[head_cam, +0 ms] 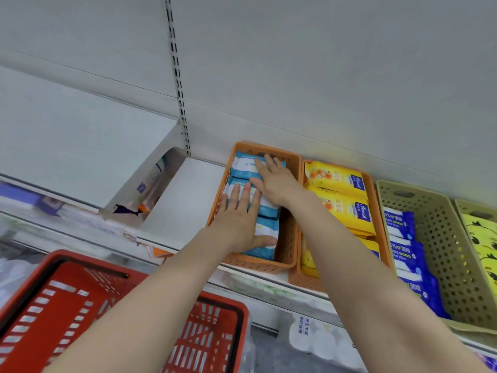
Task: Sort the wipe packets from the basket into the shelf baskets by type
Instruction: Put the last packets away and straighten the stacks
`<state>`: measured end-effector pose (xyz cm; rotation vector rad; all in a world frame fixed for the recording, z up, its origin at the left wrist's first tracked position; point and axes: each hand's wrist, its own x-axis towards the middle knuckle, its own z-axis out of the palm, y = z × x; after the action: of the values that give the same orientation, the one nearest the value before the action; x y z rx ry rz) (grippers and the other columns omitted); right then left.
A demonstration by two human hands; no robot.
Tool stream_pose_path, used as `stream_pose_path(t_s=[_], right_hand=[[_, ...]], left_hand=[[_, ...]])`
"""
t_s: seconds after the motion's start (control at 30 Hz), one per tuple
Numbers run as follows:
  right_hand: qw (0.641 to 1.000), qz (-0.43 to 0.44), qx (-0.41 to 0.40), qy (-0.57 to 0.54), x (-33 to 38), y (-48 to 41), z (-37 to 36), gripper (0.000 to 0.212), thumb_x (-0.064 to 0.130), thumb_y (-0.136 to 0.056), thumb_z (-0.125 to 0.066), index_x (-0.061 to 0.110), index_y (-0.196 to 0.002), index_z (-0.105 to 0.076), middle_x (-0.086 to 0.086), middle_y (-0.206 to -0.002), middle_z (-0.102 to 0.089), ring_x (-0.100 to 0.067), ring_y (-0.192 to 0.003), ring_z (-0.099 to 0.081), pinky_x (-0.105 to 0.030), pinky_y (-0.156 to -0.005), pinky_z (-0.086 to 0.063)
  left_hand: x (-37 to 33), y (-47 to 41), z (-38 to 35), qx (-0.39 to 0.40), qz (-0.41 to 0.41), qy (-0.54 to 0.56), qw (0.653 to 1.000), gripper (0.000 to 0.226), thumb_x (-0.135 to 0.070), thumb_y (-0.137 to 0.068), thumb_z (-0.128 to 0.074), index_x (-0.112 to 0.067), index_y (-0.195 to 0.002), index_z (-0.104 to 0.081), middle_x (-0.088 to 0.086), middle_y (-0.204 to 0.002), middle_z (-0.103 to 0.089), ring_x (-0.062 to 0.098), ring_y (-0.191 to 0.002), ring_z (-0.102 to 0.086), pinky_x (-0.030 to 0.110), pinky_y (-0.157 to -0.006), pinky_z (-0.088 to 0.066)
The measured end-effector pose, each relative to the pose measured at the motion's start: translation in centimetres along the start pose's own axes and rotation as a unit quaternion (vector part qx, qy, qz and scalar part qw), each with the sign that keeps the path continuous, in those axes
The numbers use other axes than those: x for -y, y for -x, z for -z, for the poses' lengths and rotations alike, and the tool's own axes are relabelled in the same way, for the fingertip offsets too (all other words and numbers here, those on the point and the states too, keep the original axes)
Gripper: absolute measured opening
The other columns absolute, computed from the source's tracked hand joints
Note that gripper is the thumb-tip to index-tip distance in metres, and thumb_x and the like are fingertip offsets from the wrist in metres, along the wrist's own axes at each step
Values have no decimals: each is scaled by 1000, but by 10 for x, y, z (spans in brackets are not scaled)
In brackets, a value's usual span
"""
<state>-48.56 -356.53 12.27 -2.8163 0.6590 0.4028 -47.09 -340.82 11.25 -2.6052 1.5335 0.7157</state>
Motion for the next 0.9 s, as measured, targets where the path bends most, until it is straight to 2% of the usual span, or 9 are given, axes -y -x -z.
stream_pose_path(t_s=[0.13,0.4,0.47,0.53,0.63,0.7,0.77,0.83,0.9], right_hand=[[1000,-3,21,10,-6,-13,-13,65,52,-103,-20,22,-157,2,-6,-163,13,-24,-150,11,-42,-122,-3],[1000,2,4,10,-2,-7,-7,62,48,-104,-23,21,-157,-4,-8,-164,6,-25,-151,5,-41,-123,-5],[998,13,-55,1,-2,13,3,61,46,-104,-27,21,-157,-11,-9,-164,-5,-26,-151,-4,-39,-123,-9],[985,16,-171,-2,-13,48,7,58,42,-103,-34,20,-155,-22,-11,-160,-22,-29,-148,-18,-41,-121,-18],[963,-54,-266,-12,-57,109,-3,54,37,-102,-42,18,-152,-33,-16,-154,-35,-36,-143,-30,-46,-117,-27],[964,-121,-237,-16,-88,144,-16,57,45,-101,-35,19,-153,-31,-19,-155,-31,-37,-144,-26,-46,-119,-22],[972,-139,-187,-33,-105,164,-27,58,48,-102,-31,24,-154,-26,-16,-160,-21,-34,-148,-16,-42,-122,-12],[978,-120,-164,-44,-111,165,-35,54,46,-104,-30,30,-155,-21,-9,-163,-11,-30,-151,-6,-40,-123,-5],[980,-106,-162,-39,-112,162,-39,53,46,-104,-25,34,-155,-17,-4,-164,-6,-28,-151,0,-39,-123,-2]], left_hand=[[-2,-8,-7,12,23,3,1000,113,-79,-85,-35,-13,-148,32,15,-155,39,37,-144,31,54,-121,6],[-7,-12,-4,9,41,-22,999,114,-81,-85,-35,-12,-149,31,16,-156,37,39,-145,28,53,-121,7],[-3,-6,0,12,33,-19,999,113,-82,-84,-33,-13,-150,27,16,-158,33,39,-146,26,53,-121,6],[-5,3,7,-15,24,-13,1000,107,-80,-85,-32,-14,-155,16,18,-161,21,40,-149,17,54,-122,2],[-24,14,21,-135,-6,1,991,90,-67,-95,-30,-12,-157,3,20,-164,3,41,-150,2,51,-123,-5],[-54,19,27,-184,-79,29,979,85,-60,-98,-33,-9,-157,-2,18,-164,-1,37,-151,1,47,-123,-7],[-89,20,18,-178,-115,44,976,84,-56,-99,-35,-6,-157,-1,19,-164,1,35,-152,3,45,-123,-6],[-112,12,3,-156,-94,47,982,81,-51,-102,-34,-2,-156,1,23,-163,5,35,-152,5,45,-122,-5],[-119,0,-13,-166,-77,31,983,75,-45,-104,-29,7,-153,-5,28,-161,-5,37,-151,-4,44,-123,-8]])
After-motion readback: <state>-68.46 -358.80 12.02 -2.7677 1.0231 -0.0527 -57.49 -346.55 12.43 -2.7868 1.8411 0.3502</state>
